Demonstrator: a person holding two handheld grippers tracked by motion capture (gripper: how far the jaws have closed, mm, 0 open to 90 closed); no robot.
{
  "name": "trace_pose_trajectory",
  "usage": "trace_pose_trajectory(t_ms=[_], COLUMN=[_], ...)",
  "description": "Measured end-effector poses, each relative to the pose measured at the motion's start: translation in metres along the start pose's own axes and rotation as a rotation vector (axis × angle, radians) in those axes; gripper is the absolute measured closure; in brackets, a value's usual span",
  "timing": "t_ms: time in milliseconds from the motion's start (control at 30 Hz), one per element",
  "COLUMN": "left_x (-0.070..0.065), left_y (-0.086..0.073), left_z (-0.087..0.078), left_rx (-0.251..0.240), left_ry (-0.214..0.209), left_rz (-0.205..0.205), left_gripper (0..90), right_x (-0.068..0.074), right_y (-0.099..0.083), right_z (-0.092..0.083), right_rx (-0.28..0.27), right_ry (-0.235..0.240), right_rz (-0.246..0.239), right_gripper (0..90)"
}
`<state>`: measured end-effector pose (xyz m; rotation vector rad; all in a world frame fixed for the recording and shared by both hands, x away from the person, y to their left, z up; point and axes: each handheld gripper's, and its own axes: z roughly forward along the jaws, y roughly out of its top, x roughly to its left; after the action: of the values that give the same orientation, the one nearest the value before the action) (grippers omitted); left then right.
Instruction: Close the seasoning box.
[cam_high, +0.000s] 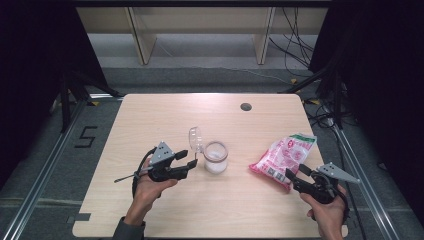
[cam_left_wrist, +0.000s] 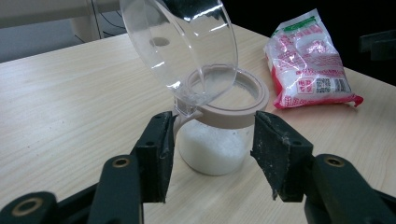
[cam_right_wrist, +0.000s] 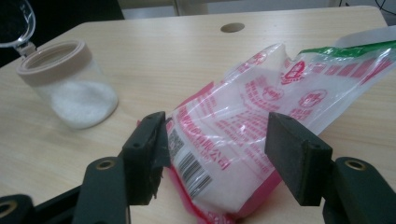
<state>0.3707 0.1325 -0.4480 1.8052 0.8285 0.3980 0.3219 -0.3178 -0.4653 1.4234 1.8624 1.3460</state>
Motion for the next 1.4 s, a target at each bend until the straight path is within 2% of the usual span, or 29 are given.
trace_pose_trajectory(t_ms=[33, 67, 100, 133, 167, 200, 267, 300, 333, 367, 400, 467, 500, 533, 567, 600, 700, 733, 800, 833, 933, 967, 1000, 1100, 1133, 1167, 1267, 1367, 1400], left_x=[0.001, 0.001, 0.002, 0.003, 0.003, 0.003, 0.002, 0.001, 0.002, 0.002, 0.002, 0.002, 0.003, 0.003, 0.003, 0.003, 0.004, 0.005, 0.006, 0.006, 0.007, 0.008, 0.008, 0.009, 0.009, 0.009, 0.010, 0.012, 0.012], left_y=[0.001, 0.001, 0.001, 0.002, 0.001, 0.001, 0.002, 0.002, 0.003, 0.003, 0.003, 0.003, 0.003, 0.003, 0.004, 0.004, 0.006, 0.007, 0.007, 0.007, 0.008, 0.008, 0.008, 0.010, 0.010, 0.011, 0.012, 0.013, 0.013], left_z=[0.001, 0.001, 0.002, 0.002, 0.003, 0.004, 0.005, 0.006, 0.006, 0.006, 0.006, 0.006, 0.006, 0.006, 0.006, 0.006, 0.007, 0.007, 0.008, 0.009, 0.010, 0.011, 0.011, 0.010, 0.009, 0.009, 0.009, 0.008, 0.008], left_rx=[0.003, -0.001, -0.001, 0.007, 0.008, 0.006, 0.017, 0.019, 0.014, 0.009, 0.007, 0.002, -0.003, -0.007, -0.008, -0.012, -0.020, -0.017, -0.016, -0.021, -0.011, -0.017, -0.018, -0.028, -0.028, -0.026, -0.037, -0.041, -0.039], left_ry=[-0.003, -0.008, -0.008, -0.004, 0.000, -0.002, 0.017, 0.018, 0.011, 0.005, 0.010, 0.012, 0.009, 0.007, 0.001, -0.015, -0.007, -0.001, 0.005, 0.001, 0.013, 0.009, 0.015, 0.022, 0.021, 0.029, 0.031, 0.032, 0.038], left_rz=[0.004, 0.002, 0.000, 0.014, 0.012, 0.030, 0.060, 0.074, 0.082, 0.081, 0.086, 0.073, 0.076, 0.071, 0.072, 0.066, 0.063, 0.072, 0.063, 0.064, 0.065, 0.063, 0.071, 0.069, 0.072, 0.074, 0.066, 0.060, 0.058], left_gripper=[49.1, 50.5, 51.8, 53.3, 54.9, 58.3, 66.0, 69.6, 72.4, 75.6, 78.3, 82.3, 83.7, 84.9, 85.9, 86.5, 88.5, 89.0, 89.2, 89.3, 89.3, 89.3, 89.3, 89.3, 89.4, 89.4, 89.4, 89.4, 89.4], right_x=[0.000, 0.003, 0.009, 0.006, 0.009, 0.006, 0.010, 0.008, 0.009, 0.011, 0.008, 0.009, 0.010, 0.013, 0.012, 0.015, 0.017, 0.017, 0.018, 0.022, 0.019, 0.022, 0.023, 0.020, 0.022, 0.025, 0.022, 0.019, 0.024], right_y=[-0.001, -0.001, -0.003, -0.002, -0.003, -0.004, -0.006, -0.006, -0.008, -0.008, -0.009, -0.011, -0.011, -0.012, -0.013, -0.014, -0.015, -0.016, -0.016, -0.017, -0.017, -0.018, -0.019, -0.019, -0.020, -0.020, -0.020, -0.021, -0.022], right_z=[0.000, -0.002, -0.002, -0.004, -0.004, -0.005, -0.008, -0.008, -0.009, -0.011, -0.011, -0.012, -0.014, -0.015, -0.014, -0.015, -0.017, -0.016, -0.017, -0.019, -0.019, -0.020, -0.021, -0.021, -0.022, -0.024, -0.023, -0.025, -0.024], right_rx=[0.007, 0.029, 0.008, 0.013, 0.010, 0.019, 0.021, 0.009, 0.014, 0.015, 0.014, 0.010, 0.033, 0.028, 0.024, 0.028, 0.035, 0.012, 0.029, 0.033, 0.021, 0.036, 0.030, 0.020, 0.023, 0.041, 0.027, 0.035, 0.025], right_ry=[-0.002, 0.008, 0.002, 0.012, 0.008, 0.002, 0.012, 0.001, 0.014, 0.005, 0.000, 0.002, 0.009, 0.003, -0.004, 0.004, 0.021, 0.016, 0.024, 0.024, 0.029, 0.039, 0.032, 0.027, 0.043, 0.031, 0.047, 0.027, 0.045], right_rz=[-0.035, -0.034, 0.009, -0.037, -0.017, -0.050, -0.011, -0.036, -0.023, -0.007, -0.048, -0.055, -0.048, -0.022, -0.046, -0.020, -0.046, -0.052, -0.070, -0.030, -0.081, -0.041, -0.029, -0.080, -0.045, -0.018, -0.052, -0.085, -0.021], right_gripper=[39.5, 39.5, 39.5, 39.4, 39.4, 39.3, 39.1, 39.1, 39.0, 38.9, 38.9, 38.9, 38.8, 38.8, 38.7, 38.7, 38.7, 38.7, 38.7, 38.8, 38.8, 38.9, 39.0, 39.1, 39.1, 39.2, 39.2, 39.3, 39.4])
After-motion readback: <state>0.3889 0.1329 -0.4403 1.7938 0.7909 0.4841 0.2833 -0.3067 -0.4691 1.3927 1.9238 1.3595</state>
